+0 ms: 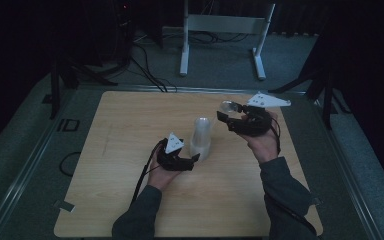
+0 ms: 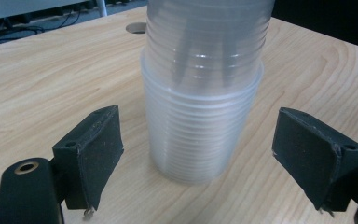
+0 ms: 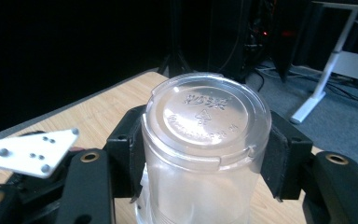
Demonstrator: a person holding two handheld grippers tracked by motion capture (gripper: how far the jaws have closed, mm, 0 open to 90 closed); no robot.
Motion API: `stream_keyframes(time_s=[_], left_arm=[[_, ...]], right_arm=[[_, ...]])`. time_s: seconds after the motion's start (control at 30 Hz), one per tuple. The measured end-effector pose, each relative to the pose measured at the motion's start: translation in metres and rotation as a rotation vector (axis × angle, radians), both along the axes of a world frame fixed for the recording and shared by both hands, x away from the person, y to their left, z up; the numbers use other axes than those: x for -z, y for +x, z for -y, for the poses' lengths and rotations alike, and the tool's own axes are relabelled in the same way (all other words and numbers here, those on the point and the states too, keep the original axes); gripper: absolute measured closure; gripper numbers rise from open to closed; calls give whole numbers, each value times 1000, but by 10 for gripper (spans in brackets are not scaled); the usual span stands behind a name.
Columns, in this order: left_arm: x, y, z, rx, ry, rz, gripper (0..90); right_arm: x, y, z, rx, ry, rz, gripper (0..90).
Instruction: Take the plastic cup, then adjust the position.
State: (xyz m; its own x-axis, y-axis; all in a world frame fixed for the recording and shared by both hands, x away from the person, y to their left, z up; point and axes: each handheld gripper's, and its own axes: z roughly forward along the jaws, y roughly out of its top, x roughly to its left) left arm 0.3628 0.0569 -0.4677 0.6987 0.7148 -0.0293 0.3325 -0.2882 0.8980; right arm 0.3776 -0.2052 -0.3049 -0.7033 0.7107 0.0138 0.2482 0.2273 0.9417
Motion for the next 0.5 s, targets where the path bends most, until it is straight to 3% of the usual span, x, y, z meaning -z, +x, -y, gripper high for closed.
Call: stream_keyframes(time_s=[0.3,0.5], left_arm=[[-2,-14,-3,16,-25,18,164],[-7,-24,-2,24,-50,57,181]], right_arm=[[14,-10,19,47,-9,-16,405],[26,-12,27,74,-6,-47,405]])
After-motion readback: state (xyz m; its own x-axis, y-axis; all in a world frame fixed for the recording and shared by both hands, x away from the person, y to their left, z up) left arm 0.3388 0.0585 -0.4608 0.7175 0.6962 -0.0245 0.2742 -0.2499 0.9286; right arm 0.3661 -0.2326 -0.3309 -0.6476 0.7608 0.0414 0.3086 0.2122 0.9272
